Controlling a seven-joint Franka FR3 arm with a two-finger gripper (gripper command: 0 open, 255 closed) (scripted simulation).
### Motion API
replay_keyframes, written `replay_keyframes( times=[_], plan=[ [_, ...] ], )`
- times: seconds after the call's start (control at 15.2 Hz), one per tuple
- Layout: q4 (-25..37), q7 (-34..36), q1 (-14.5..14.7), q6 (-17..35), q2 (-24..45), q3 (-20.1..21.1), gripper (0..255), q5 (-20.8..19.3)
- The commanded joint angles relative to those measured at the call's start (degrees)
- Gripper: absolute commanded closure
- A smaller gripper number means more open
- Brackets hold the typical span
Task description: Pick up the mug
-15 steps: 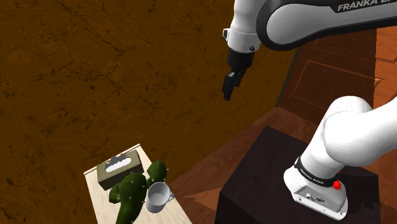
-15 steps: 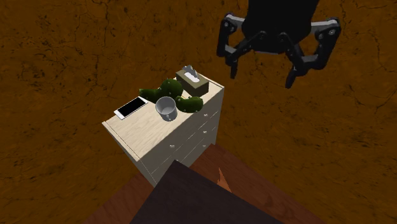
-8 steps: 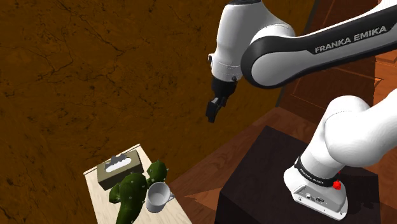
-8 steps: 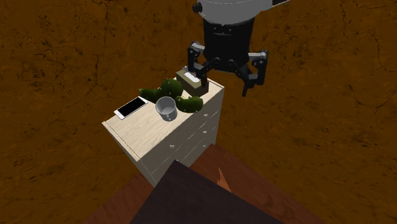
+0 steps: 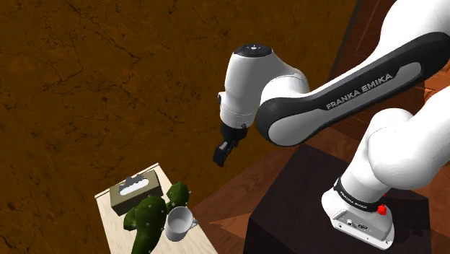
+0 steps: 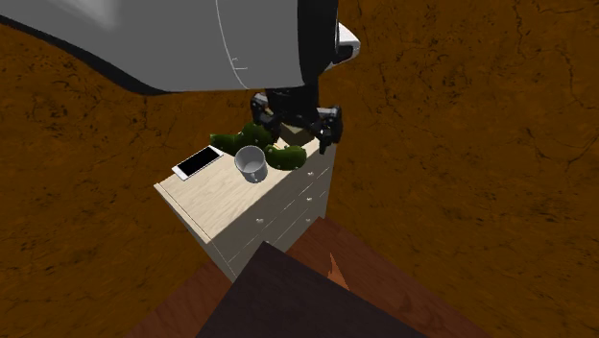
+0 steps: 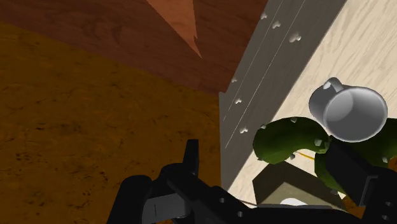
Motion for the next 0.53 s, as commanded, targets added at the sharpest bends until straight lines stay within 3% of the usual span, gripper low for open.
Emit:
replay_keyframes(
  times=[0.0,0.26,0.46],
  plan=[
    [0.57,3.33,-0.42,4.38,4.15,2.94,0,-1.0],
    [2.93,11.79,-3.13,11.83,13.12,8.96,0,-7.15],
    [5.81,21.98,-6.21,16.17,20.91,13.35,0,-17.5]
  ],
)
